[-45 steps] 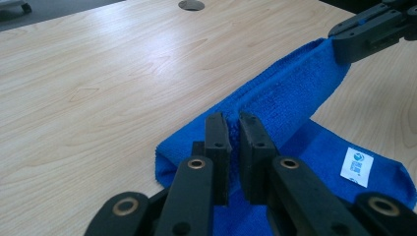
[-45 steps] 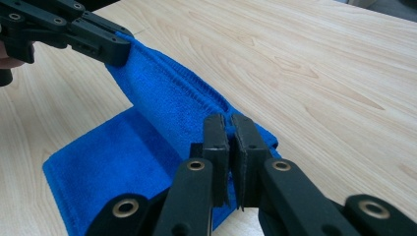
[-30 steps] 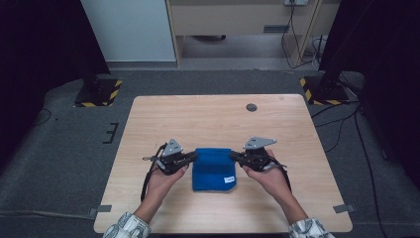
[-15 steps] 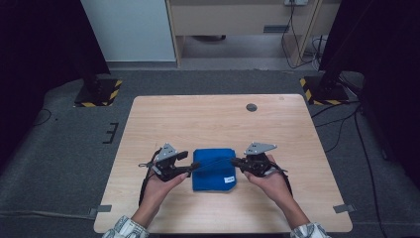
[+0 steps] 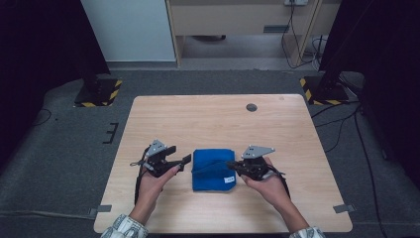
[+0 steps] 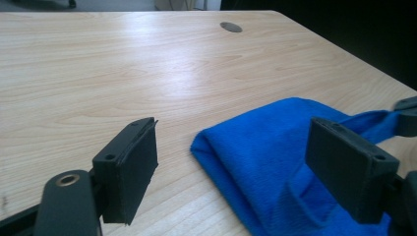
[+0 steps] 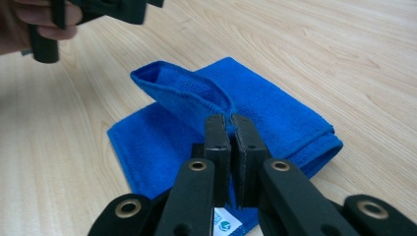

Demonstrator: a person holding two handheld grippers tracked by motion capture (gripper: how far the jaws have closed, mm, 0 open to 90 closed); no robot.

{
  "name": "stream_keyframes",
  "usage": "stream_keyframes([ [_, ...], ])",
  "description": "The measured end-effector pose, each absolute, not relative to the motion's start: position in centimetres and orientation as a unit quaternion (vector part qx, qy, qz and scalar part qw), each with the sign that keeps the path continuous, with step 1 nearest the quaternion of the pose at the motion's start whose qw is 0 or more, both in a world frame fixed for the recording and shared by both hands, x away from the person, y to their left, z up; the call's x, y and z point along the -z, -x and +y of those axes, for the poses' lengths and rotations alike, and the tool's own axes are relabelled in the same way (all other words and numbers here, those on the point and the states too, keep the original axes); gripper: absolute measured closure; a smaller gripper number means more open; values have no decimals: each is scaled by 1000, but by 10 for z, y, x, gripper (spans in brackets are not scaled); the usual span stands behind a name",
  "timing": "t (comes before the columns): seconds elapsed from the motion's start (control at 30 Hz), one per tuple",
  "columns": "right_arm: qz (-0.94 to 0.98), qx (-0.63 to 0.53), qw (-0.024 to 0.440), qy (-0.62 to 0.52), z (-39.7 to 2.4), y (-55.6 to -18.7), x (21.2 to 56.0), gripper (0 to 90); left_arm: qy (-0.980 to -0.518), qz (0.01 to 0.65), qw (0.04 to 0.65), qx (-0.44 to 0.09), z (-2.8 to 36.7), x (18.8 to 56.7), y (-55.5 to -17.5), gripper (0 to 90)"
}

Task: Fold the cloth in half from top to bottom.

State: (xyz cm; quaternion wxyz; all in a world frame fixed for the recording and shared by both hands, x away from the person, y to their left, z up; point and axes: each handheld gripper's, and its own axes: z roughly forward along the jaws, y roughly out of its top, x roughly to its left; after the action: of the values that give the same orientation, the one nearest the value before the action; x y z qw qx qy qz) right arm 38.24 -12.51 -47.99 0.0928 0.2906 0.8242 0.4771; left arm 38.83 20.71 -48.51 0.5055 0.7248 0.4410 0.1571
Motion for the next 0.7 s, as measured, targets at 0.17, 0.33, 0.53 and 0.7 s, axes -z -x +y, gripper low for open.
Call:
stream_keyframes([
  [0.17, 825, -481, 91, -284, -127, -375, 479, 870, -722, 453, 496, -166, 211, 490, -391, 185],
  [0.33, 830, -475, 94, -276, -130, -366, 482, 867, -719, 463, 490, -169, 215, 494, -394, 181],
  [0.53, 837, -466, 95, -272, -137, -361, 489, 859, -726, 459, 482, -175, 214, 496, -394, 181],
  [0.7, 840, -461, 91, -272, -142, -361, 497, 837, -728, 461, 476, -177, 213, 499, -395, 181],
])
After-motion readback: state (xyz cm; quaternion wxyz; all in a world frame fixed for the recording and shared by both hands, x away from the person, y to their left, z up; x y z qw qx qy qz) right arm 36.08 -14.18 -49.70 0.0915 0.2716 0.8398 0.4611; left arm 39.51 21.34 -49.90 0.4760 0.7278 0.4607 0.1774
